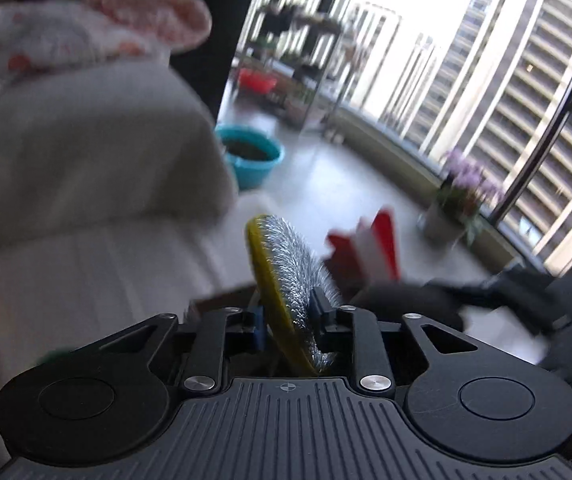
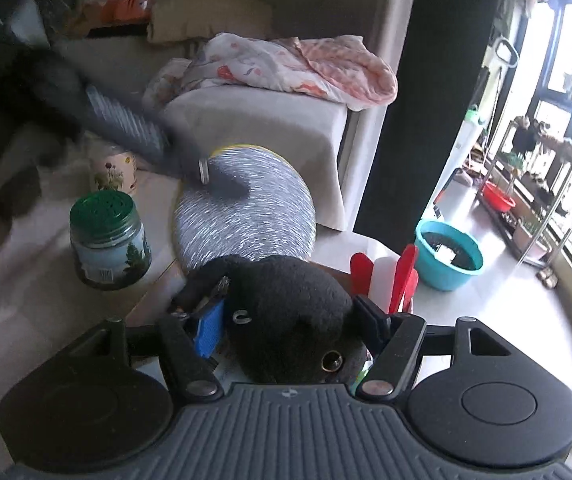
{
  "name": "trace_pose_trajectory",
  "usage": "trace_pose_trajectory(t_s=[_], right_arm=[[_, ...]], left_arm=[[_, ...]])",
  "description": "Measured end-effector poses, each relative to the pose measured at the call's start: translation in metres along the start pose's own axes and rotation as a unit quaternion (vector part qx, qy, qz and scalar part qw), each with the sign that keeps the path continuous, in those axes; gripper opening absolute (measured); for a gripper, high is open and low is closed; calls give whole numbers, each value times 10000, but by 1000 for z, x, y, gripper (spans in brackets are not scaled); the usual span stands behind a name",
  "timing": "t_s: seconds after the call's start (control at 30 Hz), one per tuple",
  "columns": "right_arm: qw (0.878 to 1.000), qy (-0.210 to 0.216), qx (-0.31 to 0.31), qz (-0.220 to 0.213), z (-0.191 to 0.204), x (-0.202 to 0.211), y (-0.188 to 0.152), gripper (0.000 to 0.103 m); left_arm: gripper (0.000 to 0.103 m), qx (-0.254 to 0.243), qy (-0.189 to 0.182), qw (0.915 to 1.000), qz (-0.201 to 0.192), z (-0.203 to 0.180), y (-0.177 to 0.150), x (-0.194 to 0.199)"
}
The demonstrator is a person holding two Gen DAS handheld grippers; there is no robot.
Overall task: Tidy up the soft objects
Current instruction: 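Carry the brush and plush toy to the pink box and release both inside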
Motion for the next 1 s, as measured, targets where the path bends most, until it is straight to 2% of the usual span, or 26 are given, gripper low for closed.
trace_pose_trajectory(t_s=[0.1, 0.13, 0.23, 0.3, 0.4, 0.47, 0.57, 0.63, 0.67, 0.73, 0.87, 1.0], right_arm=[[9999, 101, -97, 91, -6, 9, 1, 71], [9993, 257, -261, 75, -11, 15, 2, 71], [9955, 575, -743, -84, -25, 30, 7, 71], [9940, 631, -885, -151, -28, 32, 9, 71], [9941, 542, -937, -87, -27, 21, 7, 70], [9940, 459, -991, -97, -27, 19, 6, 63], [9916, 627, -1099, -268, -30, 29, 12, 61], [9917, 620, -1080, -306, -30, 31, 15, 60], [9926, 572, -1039, -278, -29, 30, 16, 57], [9932, 521, -1032, -123, -26, 20, 12, 57], [9965, 239, -797, -112, -21, 10, 3, 57], [9959, 269, -845, -168, -24, 12, 1, 57]], left_arm=[[27, 230, -75, 9997, 42, 9, -6, -2], [27, 311, -148, 9994, 42, 12, -5, 0], [26, 384, -364, 9986, -44, 14, 0, 12], [23, 445, -506, 9977, -42, 14, 1, 19], [21, 671, -720, 9947, 287, 12, -10, 18], [21, 759, -828, 9919, 601, 8, -23, 11], [21, 607, -840, 9907, 879, 2, -40, 2], [21, 371, -787, 9927, 833, -2, -40, 3], [21, 381, -810, 9926, 825, -3, -39, 6], [21, 367, -835, 9930, 747, -2, -35, 16], [21, 0, -601, 9973, 414, -1, -23, 44], [21, 226, -416, 9988, -89, 6, -7, 53]])
Point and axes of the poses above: each gripper's, at about its wrist camera, not at the fingertips, and x roughly against the way its jaws point, z to its left, y to its top, the point moved 3 cm from there along -x, roughly the way its jaws point, and after that the axes turned 8 degrees about -z, right-handed, at the moved point
